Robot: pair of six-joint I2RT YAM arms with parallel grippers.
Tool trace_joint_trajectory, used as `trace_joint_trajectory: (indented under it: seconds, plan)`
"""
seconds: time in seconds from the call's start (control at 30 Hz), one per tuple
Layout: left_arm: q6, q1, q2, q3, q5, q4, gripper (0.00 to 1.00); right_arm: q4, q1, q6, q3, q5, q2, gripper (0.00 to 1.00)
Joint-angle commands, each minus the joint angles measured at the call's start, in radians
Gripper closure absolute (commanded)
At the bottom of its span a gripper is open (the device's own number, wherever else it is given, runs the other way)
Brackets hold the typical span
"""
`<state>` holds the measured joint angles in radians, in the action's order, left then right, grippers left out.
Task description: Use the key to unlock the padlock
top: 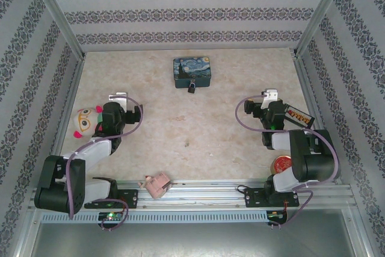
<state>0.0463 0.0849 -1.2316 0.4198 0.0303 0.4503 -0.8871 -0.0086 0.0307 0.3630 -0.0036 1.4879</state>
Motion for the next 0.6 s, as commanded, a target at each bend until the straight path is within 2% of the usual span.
trace_joint_trajectory:
  seconds: [0.0, 0.13, 0.3, 0.4, 0.57]
  plan:
    - [0.031, -0.008, 0.047, 0.054, 0.014, -0.067, 0.01, 0.076, 0.009, 0.020, 0.034, 0.039, -0.083, 0.02]
    - [0.068, -0.008, 0.075, 0.113, -0.008, -0.127, 0.01, 0.250, 0.014, 0.031, 0.084, 0.068, -0.185, 0.02]
    - [0.147, -0.008, 0.058, 0.206, -0.079, -0.165, 0.01, 0.431, 0.019, 0.163, 0.172, 0.071, -0.248, 0.02]
    - [0.223, -0.007, 0.012, 0.269, -0.152, -0.142, 0.01, 0.557, 0.025, 0.285, 0.261, 0.060, -0.227, 0.02]
    - [0.292, 0.022, -0.120, 0.399, -0.276, -0.122, 0.01, 0.765, 0.048, 0.404, 0.473, -0.049, -0.094, 0.02]
